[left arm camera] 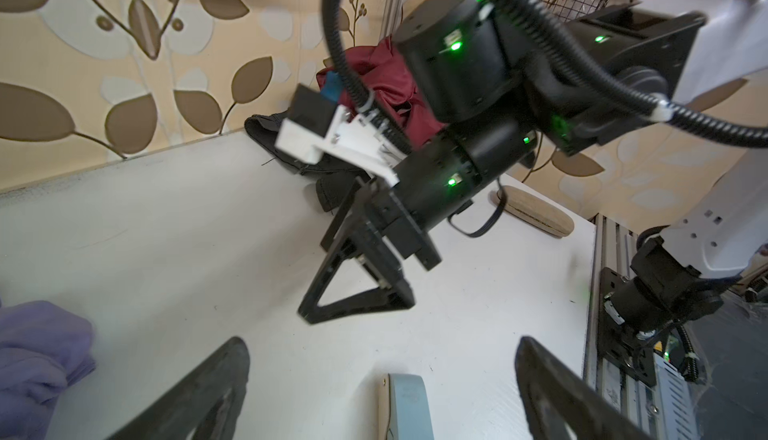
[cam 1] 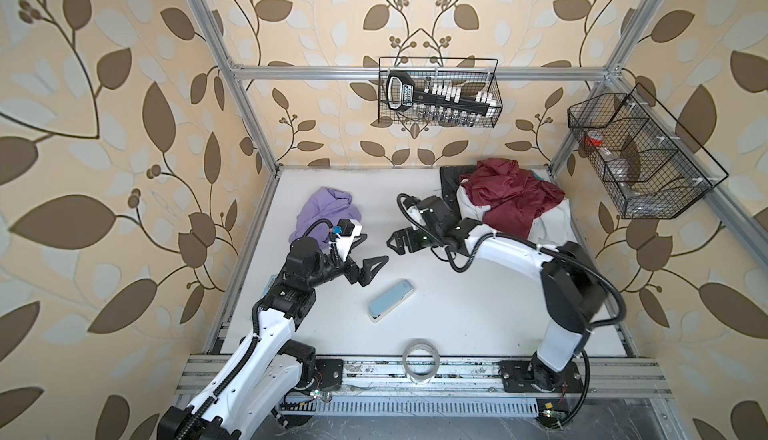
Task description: Pick out a specific cloth from the pile
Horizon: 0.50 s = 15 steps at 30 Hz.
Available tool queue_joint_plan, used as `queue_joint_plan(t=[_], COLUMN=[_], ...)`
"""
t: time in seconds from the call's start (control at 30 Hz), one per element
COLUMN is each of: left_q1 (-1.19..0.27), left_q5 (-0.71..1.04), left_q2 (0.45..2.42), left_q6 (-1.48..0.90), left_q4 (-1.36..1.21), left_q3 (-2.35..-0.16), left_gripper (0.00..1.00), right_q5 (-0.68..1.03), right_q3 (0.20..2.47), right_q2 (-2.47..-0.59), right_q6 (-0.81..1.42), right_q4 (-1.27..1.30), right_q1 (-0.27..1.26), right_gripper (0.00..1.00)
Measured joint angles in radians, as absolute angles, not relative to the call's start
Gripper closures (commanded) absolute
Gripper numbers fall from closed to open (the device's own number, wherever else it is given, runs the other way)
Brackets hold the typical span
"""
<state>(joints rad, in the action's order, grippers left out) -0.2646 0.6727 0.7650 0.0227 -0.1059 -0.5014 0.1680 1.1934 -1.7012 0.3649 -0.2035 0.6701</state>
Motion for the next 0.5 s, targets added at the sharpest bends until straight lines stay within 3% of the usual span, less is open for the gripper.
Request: queue_joint_plan(t=[0.3, 0.5], left_q1=[-0.31, -0.322], left_q5=[0.562, 0.227], left_q2=[0.754, 0.818], left_q6=[0.026, 0.004], left_q4=[-0.088, -0.068], left_q3=[-0.501, -0.501], left_gripper=[0.01, 0.01], right_q5=[0.029, -0.11], right_q3=[0.874, 0.768], right_q2=[-1.156, -0.922], right_q6=[0.342, 0.315], right_q4=[-0.252, -0.257], right_q1=[0.493, 0.298], right_gripper=[0.0, 0.0])
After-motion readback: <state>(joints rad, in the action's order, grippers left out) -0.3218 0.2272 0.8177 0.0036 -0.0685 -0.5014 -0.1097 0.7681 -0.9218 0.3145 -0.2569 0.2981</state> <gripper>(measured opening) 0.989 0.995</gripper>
